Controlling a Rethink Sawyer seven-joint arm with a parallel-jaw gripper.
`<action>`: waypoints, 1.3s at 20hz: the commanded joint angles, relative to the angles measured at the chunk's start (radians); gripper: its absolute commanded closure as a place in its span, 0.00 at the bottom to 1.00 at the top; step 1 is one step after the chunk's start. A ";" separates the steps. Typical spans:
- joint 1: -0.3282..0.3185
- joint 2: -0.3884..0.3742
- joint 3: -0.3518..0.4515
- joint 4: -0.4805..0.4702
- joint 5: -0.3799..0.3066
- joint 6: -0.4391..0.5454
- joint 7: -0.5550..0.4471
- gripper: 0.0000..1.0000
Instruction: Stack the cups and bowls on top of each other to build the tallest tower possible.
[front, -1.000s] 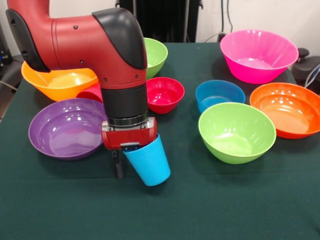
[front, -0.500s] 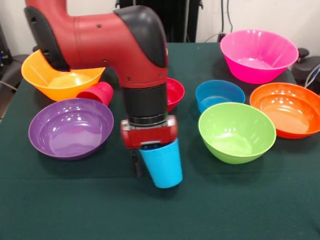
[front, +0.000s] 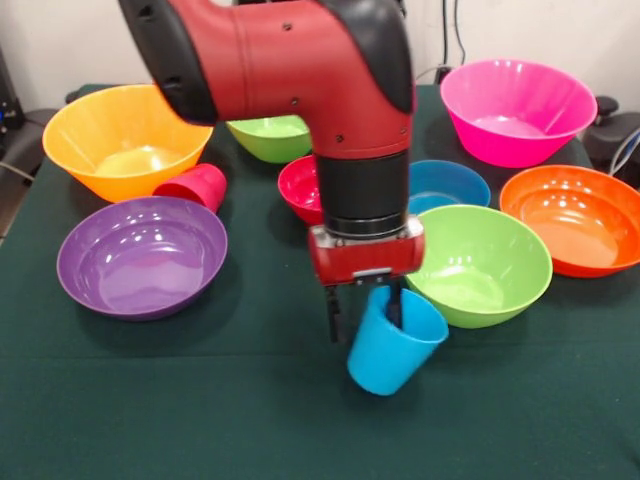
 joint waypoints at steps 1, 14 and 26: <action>0.039 -0.027 -0.080 -0.013 0.021 0.132 0.026 0.00; 0.030 0.006 -0.071 -0.111 0.016 0.141 -0.079 0.00; -0.006 0.036 -0.059 -0.115 -0.017 0.082 -0.121 0.00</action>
